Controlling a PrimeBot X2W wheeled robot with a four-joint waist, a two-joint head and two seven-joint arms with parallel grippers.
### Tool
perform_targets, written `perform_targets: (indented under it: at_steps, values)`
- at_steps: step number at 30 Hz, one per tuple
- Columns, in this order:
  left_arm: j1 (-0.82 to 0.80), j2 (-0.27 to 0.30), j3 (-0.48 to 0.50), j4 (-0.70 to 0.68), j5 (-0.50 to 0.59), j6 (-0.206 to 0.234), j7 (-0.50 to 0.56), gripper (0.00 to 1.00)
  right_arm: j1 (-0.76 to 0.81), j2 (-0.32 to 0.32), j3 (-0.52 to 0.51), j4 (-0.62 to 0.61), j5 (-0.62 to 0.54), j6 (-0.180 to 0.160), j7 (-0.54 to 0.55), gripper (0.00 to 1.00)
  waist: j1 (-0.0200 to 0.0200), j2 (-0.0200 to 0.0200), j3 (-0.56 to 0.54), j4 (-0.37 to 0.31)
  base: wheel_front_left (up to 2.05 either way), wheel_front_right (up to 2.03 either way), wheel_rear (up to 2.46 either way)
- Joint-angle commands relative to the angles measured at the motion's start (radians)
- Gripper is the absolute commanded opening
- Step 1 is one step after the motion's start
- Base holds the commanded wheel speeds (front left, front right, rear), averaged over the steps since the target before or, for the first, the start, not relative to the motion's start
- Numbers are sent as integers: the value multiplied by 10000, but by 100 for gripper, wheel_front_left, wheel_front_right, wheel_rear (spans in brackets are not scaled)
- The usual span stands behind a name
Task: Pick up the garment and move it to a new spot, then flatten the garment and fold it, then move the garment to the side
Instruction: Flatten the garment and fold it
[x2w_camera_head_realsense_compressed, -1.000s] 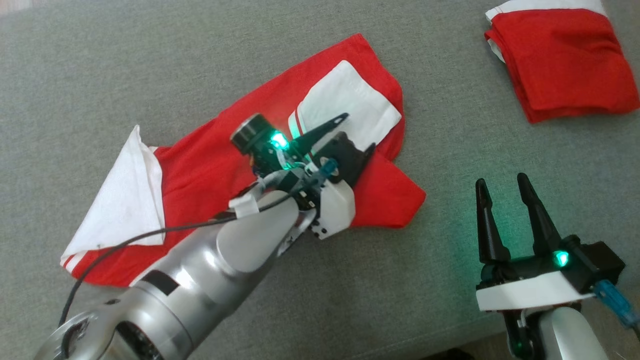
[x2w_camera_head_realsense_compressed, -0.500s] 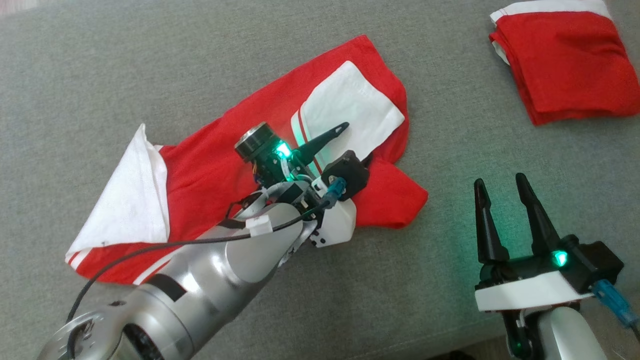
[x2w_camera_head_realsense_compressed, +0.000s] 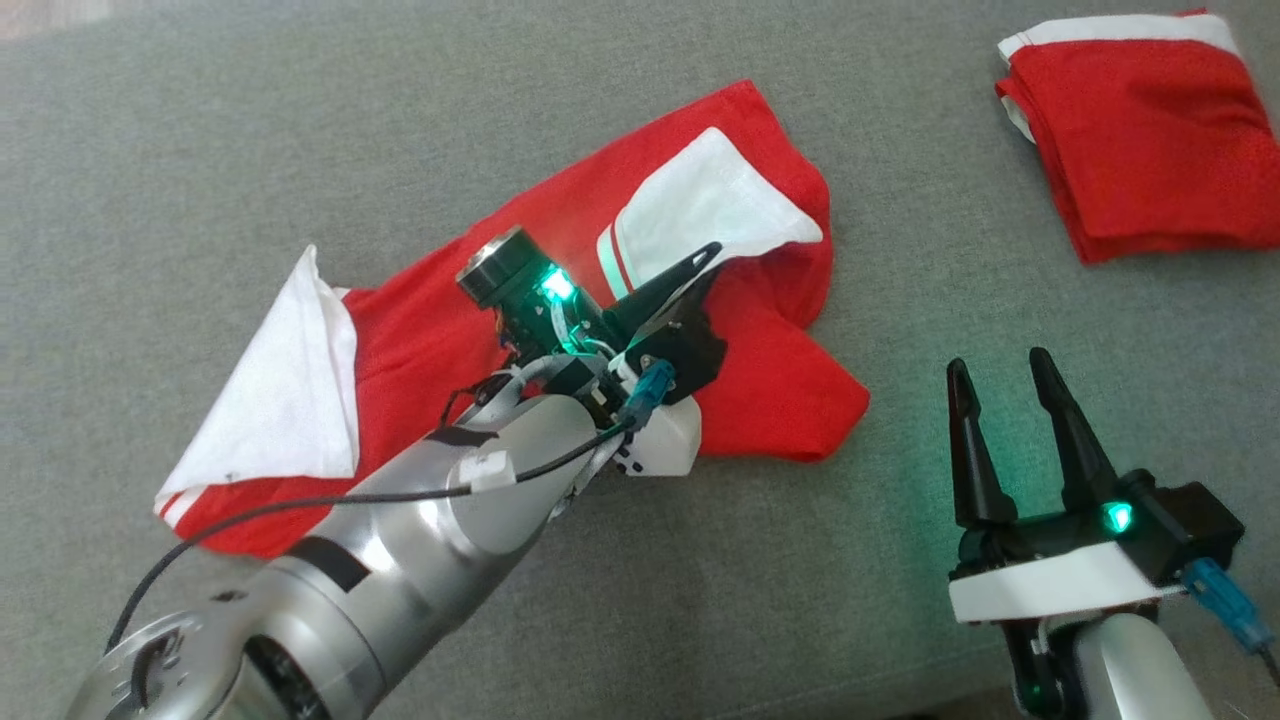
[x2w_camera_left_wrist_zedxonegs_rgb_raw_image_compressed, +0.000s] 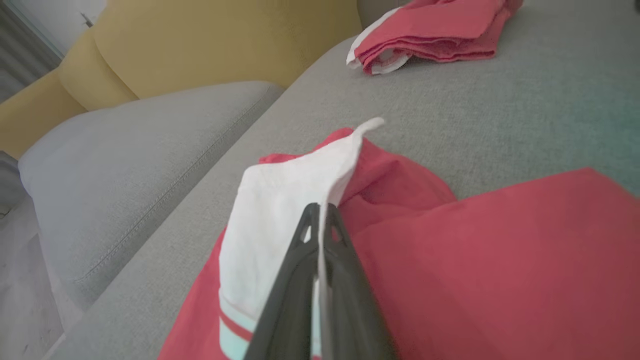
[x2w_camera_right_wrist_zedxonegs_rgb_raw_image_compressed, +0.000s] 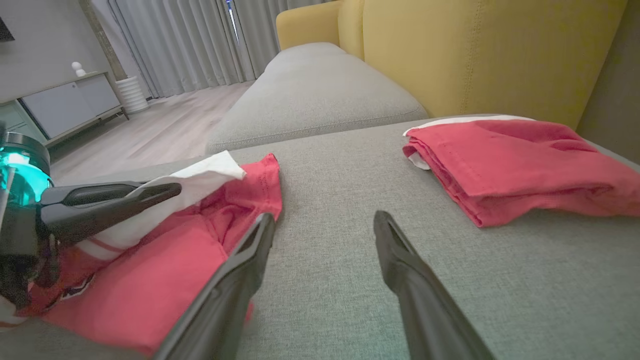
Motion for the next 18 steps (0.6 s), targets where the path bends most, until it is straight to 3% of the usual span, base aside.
perform_targets:
  at_steps: [1,4,9,18]
  values:
    - [-373,40,201,-207,-18,137,-328,0,-220,-51,195,-221,14,-7,-107,100,0,0,-157,81,0,0,0]
    - [-94,262,367,-340,-142,397,-780,0,-126,-51,164,-193,31,-7,-107,100,0,0,-429,203,0,0,0]
    - [997,1126,755,-913,-614,869,-1118,0,126,-51,53,-141,24,-7,-107,100,0,0,-957,520,0,0,0]
    - [3046,2381,915,-2710,-1224,1464,-1114,0,553,-51,-138,-135,-2,-7,-107,100,0,0,-1519,1230,0,0,0]
